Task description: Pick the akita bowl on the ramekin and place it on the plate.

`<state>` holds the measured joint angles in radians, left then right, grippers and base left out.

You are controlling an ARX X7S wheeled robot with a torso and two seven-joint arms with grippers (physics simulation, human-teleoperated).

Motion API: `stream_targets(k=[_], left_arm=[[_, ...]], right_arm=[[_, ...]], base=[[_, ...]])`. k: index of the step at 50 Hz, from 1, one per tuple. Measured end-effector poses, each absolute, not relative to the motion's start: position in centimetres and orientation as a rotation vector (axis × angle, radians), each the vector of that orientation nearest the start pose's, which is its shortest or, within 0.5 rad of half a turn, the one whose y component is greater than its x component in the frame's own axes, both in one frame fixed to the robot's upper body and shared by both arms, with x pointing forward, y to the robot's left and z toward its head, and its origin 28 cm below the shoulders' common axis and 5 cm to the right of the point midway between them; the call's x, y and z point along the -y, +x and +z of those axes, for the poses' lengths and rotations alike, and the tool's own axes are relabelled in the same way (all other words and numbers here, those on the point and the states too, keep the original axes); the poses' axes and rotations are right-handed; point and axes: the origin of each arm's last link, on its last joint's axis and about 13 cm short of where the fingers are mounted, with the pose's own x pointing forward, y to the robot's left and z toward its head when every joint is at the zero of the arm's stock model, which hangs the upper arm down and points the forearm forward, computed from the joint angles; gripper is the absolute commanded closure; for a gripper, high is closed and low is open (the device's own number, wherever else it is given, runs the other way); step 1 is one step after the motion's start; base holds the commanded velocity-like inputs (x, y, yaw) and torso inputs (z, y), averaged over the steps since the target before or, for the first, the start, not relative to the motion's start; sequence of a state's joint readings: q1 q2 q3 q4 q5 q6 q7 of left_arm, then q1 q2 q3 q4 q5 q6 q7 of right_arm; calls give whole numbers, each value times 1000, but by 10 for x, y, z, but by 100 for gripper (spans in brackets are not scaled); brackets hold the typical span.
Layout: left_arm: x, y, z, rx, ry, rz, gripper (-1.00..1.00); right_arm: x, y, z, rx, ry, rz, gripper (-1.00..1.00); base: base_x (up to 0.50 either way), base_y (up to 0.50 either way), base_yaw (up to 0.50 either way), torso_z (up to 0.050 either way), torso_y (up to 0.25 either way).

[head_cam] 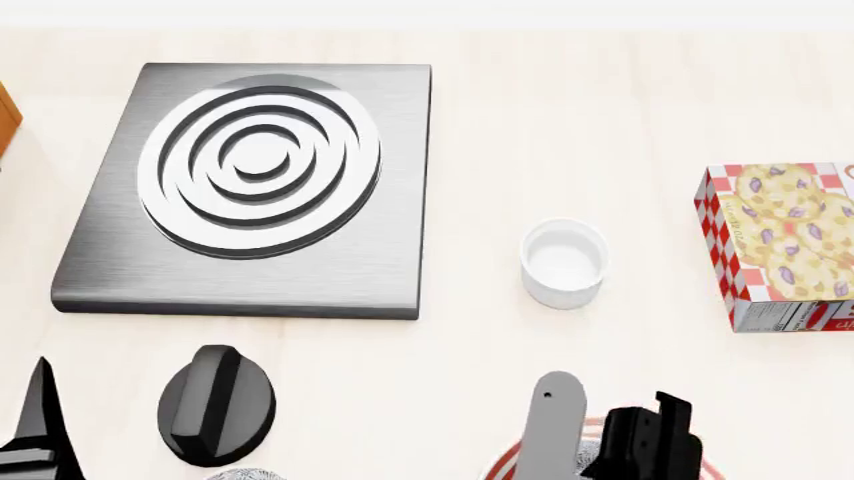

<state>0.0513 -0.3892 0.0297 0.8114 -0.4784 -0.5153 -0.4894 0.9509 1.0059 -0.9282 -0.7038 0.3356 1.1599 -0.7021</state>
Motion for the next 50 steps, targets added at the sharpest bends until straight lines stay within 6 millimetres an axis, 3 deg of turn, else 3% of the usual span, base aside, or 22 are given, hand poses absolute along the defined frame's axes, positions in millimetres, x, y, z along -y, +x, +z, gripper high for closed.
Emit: stream_targets(k=[10, 20, 30, 50], left_arm=[[-230, 168, 139, 158, -53, 121, -100], [-231, 167, 140, 160, -53, 125, -100], [-232, 167, 141, 164, -52, 128, -100], [-231, 167, 141, 170, -44, 122, -100]], right_arm=[[178, 230, 238, -558, -990, 914, -100], [171, 233, 260, -354, -882, 883, -100], [165, 240, 260, -154, -733, 821, -100], [162, 257, 248, 264, -445, 433, -100]], base=[[0, 0, 0, 0, 0], [0, 0, 0, 0, 0], [0, 0, 0, 0, 0], [0, 0, 0, 0, 0]])
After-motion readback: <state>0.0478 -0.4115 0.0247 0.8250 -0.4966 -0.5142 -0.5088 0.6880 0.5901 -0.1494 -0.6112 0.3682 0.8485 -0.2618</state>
